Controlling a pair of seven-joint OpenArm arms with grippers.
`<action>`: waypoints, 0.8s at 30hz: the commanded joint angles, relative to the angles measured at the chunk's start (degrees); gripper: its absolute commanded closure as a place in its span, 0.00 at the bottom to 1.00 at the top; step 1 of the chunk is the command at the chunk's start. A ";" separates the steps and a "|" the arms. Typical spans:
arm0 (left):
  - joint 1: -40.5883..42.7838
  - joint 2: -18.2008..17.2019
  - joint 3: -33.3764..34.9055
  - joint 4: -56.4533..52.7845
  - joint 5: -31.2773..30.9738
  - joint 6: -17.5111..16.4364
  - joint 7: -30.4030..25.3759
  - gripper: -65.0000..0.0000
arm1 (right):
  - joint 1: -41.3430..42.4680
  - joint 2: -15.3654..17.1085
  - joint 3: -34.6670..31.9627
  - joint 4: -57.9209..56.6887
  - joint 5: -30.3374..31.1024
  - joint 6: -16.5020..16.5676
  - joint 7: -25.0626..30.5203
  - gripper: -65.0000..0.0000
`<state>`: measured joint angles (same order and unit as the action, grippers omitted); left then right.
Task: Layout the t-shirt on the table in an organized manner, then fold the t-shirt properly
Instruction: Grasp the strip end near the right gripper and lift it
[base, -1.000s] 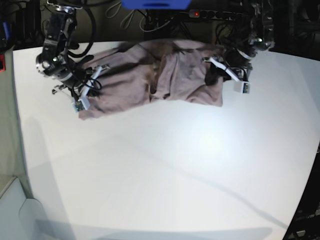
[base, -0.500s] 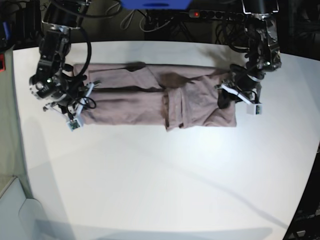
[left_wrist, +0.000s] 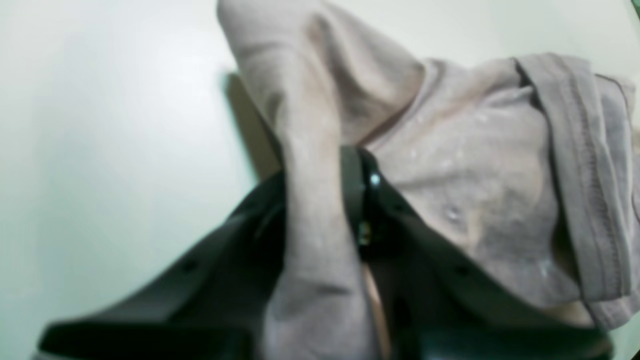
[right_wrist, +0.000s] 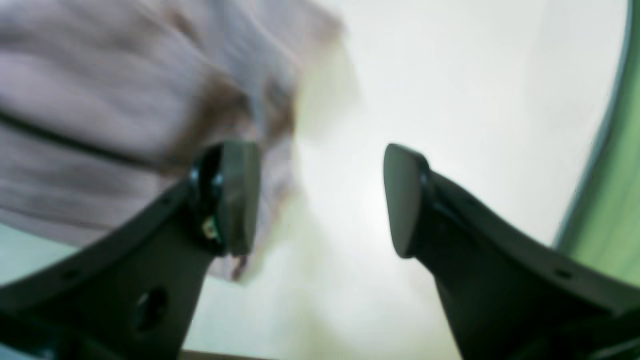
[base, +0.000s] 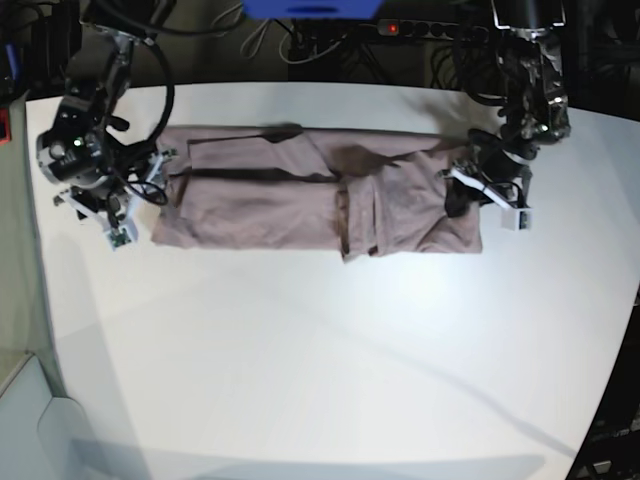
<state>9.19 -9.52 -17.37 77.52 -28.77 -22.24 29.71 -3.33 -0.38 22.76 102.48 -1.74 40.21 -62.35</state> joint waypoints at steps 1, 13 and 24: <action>0.08 -0.46 -0.17 0.42 1.57 1.54 1.27 0.99 | 1.62 -0.10 0.40 -0.28 0.81 -0.21 0.76 0.39; 0.52 -0.20 -0.17 3.23 1.83 1.54 1.27 0.99 | 4.87 -2.83 0.93 -4.23 0.81 -0.21 0.24 0.37; 0.52 -0.11 -0.17 3.23 1.83 1.54 1.27 0.99 | 5.84 -5.73 0.93 -1.86 0.81 -0.21 -2.31 0.32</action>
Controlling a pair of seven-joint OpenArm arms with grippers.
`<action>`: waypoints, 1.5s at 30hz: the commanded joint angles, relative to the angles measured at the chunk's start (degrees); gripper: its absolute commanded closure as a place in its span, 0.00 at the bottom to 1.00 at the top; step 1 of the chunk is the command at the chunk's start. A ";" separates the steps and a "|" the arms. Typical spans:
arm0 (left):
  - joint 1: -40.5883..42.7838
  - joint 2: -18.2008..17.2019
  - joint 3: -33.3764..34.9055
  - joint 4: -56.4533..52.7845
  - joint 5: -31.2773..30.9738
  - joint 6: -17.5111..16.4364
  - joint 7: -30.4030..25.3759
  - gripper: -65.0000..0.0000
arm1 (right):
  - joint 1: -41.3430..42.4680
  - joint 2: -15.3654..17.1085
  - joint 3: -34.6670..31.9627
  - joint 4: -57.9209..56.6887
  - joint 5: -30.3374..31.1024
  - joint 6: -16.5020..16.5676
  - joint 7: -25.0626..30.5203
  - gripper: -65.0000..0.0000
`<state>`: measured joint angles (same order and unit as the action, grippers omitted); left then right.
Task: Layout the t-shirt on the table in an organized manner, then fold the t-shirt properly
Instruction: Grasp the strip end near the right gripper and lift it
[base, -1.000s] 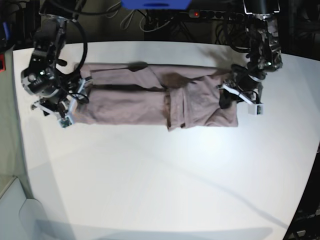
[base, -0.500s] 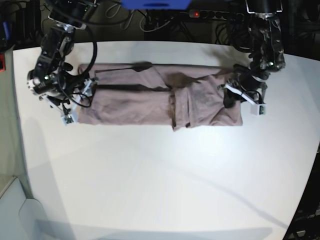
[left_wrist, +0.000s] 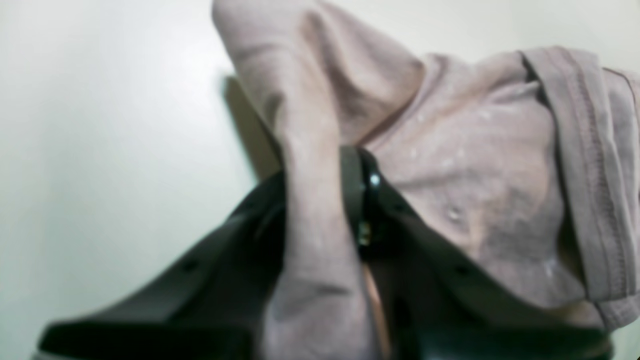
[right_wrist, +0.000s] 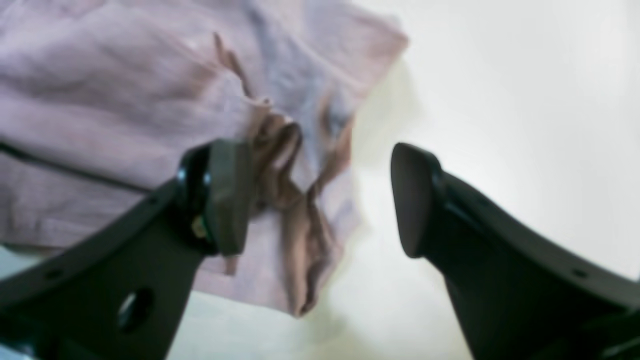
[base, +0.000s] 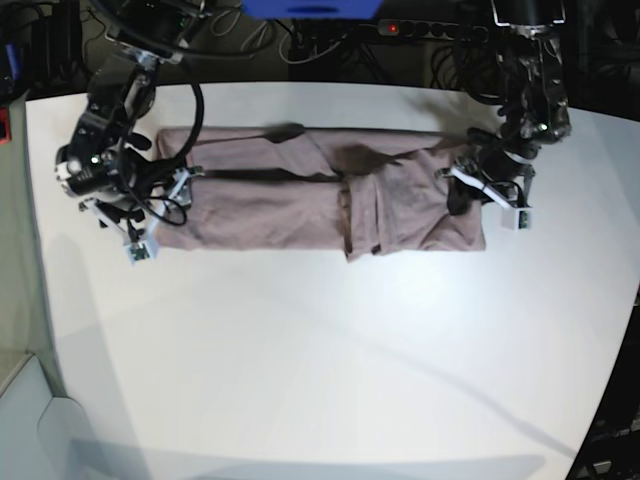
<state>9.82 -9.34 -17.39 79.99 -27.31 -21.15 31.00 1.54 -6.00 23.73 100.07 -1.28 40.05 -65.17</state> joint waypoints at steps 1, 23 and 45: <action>-0.02 -0.28 -0.15 0.76 0.37 0.44 -0.02 0.99 | 0.96 -0.29 -0.03 -0.16 0.36 -0.05 0.77 0.32; 0.07 -0.72 -0.24 0.76 0.37 0.44 -0.02 0.99 | 0.79 0.07 4.01 -22.67 0.44 -0.05 11.32 0.83; -0.55 -0.72 -0.15 1.73 0.37 0.44 -0.02 0.99 | 1.84 -3.00 0.05 2.83 8.09 -0.05 1.74 1.00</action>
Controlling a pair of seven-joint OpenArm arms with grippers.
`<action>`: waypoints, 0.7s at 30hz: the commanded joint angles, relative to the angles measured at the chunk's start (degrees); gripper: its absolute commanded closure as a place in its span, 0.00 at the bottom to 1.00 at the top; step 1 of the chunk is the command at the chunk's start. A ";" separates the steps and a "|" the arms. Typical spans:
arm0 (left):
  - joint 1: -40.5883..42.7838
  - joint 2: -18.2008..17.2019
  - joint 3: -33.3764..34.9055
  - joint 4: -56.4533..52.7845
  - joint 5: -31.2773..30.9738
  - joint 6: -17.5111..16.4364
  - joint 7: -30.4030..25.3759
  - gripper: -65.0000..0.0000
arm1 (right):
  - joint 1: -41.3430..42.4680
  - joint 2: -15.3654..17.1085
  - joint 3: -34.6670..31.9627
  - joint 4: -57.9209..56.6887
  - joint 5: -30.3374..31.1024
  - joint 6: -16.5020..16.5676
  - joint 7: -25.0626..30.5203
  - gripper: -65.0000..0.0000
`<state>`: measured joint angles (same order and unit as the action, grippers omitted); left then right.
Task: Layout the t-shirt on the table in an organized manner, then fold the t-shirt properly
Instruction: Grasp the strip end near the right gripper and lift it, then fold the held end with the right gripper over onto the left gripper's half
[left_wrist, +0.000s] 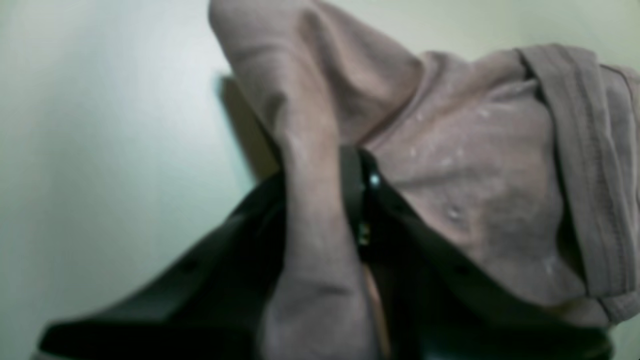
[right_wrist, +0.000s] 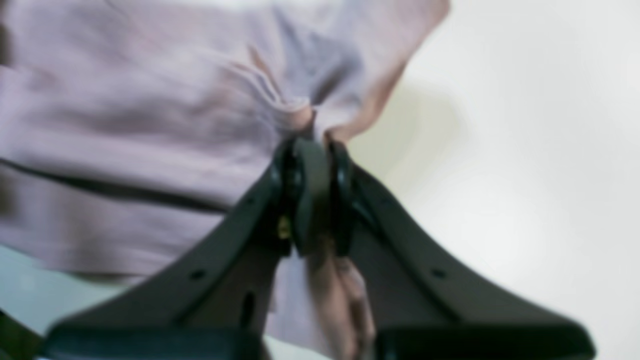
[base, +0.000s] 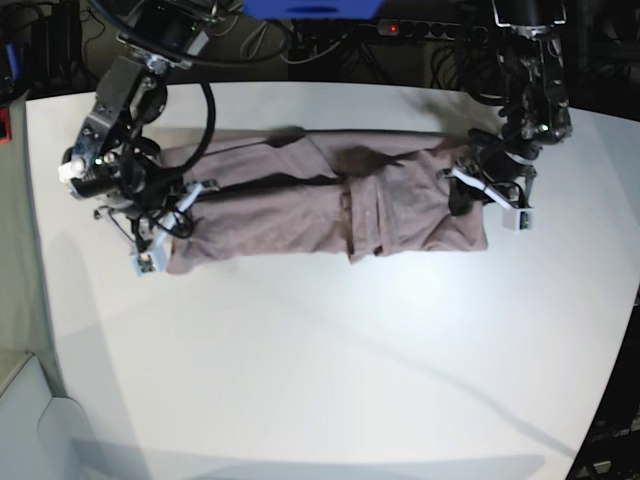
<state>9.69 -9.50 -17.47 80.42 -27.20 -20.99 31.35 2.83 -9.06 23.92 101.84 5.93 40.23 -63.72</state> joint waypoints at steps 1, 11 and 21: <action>-0.42 -0.57 -0.06 1.99 0.26 0.29 -0.36 0.99 | 0.55 0.06 -0.58 2.20 2.37 -0.23 -0.32 1.00; 0.11 -0.57 -0.06 6.92 0.34 0.47 -0.28 0.99 | 0.38 0.06 -11.22 8.71 18.99 -0.23 -5.77 1.00; -0.07 -0.57 -0.06 6.74 0.43 0.47 -0.28 0.98 | 2.84 0.06 -27.75 8.44 36.04 -0.23 -0.76 1.00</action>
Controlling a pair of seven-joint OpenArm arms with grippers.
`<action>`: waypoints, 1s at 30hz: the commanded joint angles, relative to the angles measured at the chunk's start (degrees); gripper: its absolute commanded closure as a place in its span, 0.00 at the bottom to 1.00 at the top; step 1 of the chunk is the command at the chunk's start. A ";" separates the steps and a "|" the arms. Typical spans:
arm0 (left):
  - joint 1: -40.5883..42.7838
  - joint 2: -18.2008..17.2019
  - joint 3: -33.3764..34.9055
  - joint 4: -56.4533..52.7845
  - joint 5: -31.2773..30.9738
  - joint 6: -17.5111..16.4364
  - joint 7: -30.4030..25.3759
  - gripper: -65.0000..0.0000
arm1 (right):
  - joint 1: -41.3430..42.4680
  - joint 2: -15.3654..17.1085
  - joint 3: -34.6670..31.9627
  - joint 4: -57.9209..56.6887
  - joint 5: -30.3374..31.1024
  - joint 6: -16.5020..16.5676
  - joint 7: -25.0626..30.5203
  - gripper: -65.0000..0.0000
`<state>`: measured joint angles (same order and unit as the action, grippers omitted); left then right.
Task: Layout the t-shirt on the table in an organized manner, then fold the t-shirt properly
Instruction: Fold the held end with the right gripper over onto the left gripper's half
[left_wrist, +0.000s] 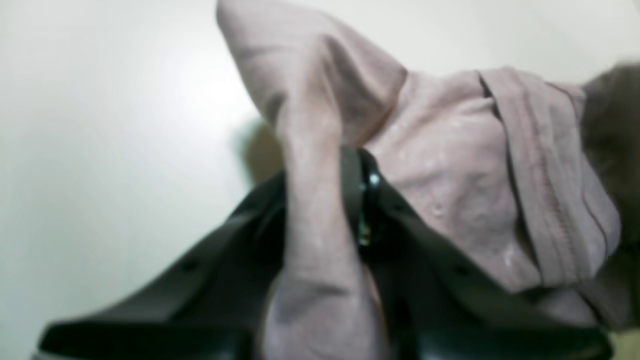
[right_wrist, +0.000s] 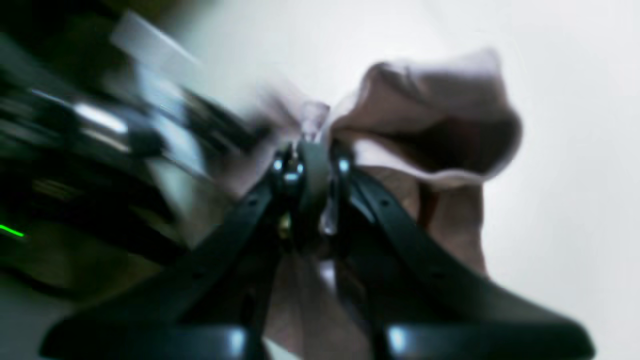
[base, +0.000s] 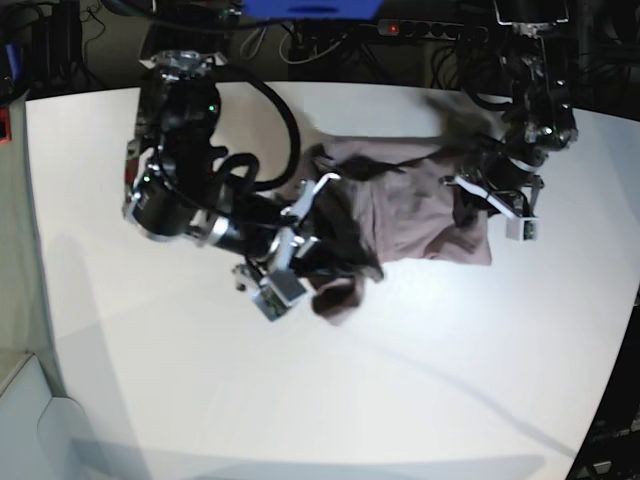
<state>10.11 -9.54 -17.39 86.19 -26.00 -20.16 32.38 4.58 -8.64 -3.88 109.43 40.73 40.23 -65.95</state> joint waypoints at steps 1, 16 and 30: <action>-0.48 -0.53 -0.15 0.97 -0.77 -0.45 -1.30 0.98 | 1.44 -0.36 -1.53 0.77 2.21 -0.23 2.35 1.00; -0.83 -2.11 -0.15 1.41 -1.21 -0.63 3.79 0.85 | 2.67 -0.36 -18.93 -15.93 2.83 -0.23 18.09 1.00; -0.31 -2.20 -0.33 7.65 -1.03 -0.63 4.76 0.70 | 4.17 2.80 -13.13 -16.02 2.83 -0.23 19.23 1.00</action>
<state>10.31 -11.27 -17.50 92.79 -26.20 -20.38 38.19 7.14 -5.43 -17.12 92.31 41.91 40.03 -48.60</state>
